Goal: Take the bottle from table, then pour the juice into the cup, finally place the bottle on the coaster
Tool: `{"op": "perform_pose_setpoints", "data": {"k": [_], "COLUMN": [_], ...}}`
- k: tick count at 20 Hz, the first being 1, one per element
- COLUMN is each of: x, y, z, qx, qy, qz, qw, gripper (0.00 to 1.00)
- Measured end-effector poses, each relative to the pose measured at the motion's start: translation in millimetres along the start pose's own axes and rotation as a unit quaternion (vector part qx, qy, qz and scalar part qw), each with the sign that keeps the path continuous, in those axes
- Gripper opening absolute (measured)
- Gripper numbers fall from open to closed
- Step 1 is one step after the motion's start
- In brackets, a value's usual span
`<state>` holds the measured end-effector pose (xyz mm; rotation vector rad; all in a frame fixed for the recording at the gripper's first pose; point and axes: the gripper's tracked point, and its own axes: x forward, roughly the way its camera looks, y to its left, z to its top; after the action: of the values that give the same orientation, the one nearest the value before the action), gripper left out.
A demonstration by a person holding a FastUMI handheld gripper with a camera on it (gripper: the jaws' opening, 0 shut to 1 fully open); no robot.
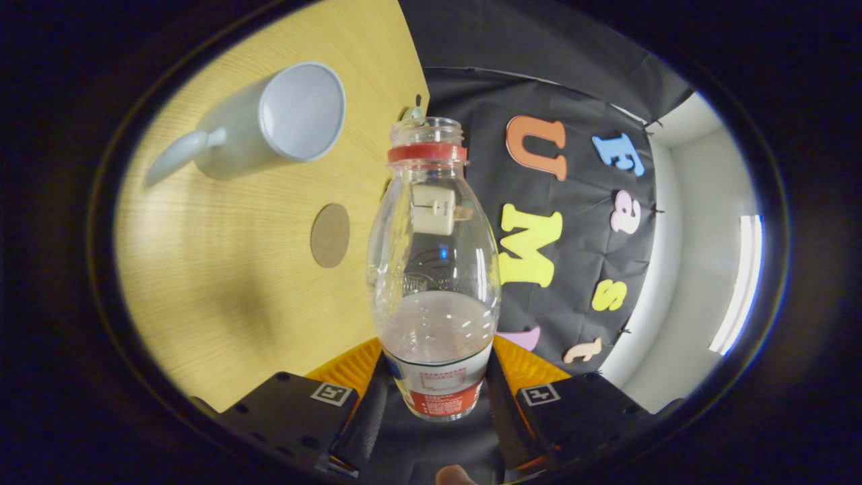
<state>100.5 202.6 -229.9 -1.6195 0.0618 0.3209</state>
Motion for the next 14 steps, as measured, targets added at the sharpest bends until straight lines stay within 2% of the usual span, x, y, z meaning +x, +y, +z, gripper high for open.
{"op": "perform_pose_setpoints", "data": {"k": [14], "x": [-3.9], "y": [-8.4], "z": [2.2], "qx": [-0.025], "qy": [0.002], "qz": [-0.004], "qw": [1.000], "gripper": [0.76]}}
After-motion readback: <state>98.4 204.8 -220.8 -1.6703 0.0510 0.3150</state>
